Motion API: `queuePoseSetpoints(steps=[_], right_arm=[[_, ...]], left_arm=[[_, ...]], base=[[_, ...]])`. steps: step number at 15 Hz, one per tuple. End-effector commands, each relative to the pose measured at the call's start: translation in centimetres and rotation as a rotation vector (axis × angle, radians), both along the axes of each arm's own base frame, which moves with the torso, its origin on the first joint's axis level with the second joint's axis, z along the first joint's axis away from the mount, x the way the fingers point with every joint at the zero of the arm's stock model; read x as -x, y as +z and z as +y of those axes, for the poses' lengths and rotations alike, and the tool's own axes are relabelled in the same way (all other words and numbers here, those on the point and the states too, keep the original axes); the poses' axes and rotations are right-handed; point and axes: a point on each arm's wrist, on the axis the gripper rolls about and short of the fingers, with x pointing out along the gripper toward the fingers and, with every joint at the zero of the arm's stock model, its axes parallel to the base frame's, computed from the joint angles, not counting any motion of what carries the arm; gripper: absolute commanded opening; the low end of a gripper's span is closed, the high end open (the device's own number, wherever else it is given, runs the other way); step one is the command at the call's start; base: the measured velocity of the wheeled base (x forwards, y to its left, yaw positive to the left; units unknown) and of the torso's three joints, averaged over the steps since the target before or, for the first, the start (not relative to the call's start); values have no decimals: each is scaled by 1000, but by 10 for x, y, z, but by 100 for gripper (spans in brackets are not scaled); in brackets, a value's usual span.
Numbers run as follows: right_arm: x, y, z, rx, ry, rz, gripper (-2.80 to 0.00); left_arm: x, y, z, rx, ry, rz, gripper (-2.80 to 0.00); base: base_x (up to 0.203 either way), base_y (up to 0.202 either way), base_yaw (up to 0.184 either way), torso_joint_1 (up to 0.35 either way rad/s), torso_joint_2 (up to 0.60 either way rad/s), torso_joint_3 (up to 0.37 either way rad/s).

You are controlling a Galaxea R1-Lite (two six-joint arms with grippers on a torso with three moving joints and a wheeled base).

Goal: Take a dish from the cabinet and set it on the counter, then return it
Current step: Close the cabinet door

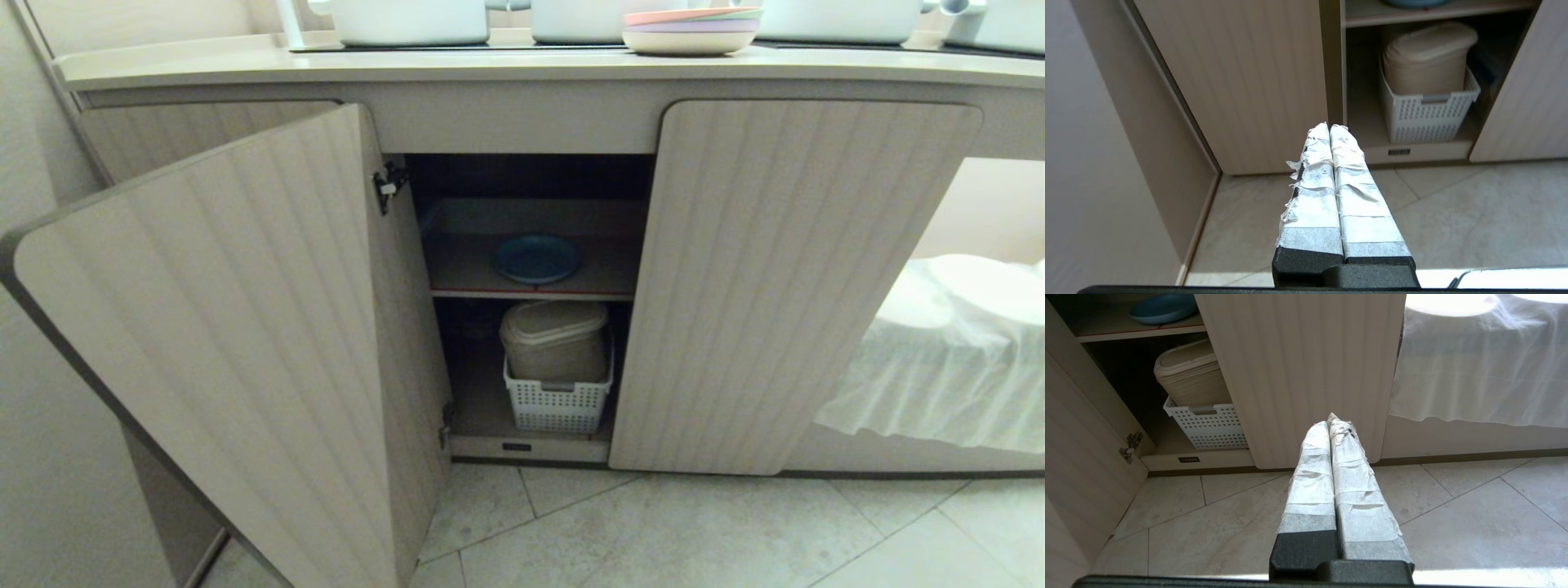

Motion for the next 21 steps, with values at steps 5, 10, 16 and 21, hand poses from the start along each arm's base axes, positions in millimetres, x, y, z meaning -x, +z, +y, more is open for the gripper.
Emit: queuePoseSetpoints(steps=[5,10,16,21], right_arm=[[0,0,0,-1,0,0,-280],[0,0,0,-1,0,0,-280],[0,0,0,-1,-1,0,-280],[0,0,0,-1,0,0,-280]], left_arm=[[0,17,4,20,197,58,-280],[-15,41,4,36,200,133,-280],[-78,90,5,132,272,226,-280],[-126,127,10,190,432,107,-280]], base=[[0,0,0,0,0,0],[0,0,0,0,0,0],[0,0,0,0,0,0],[0,0,0,0,0,0]])
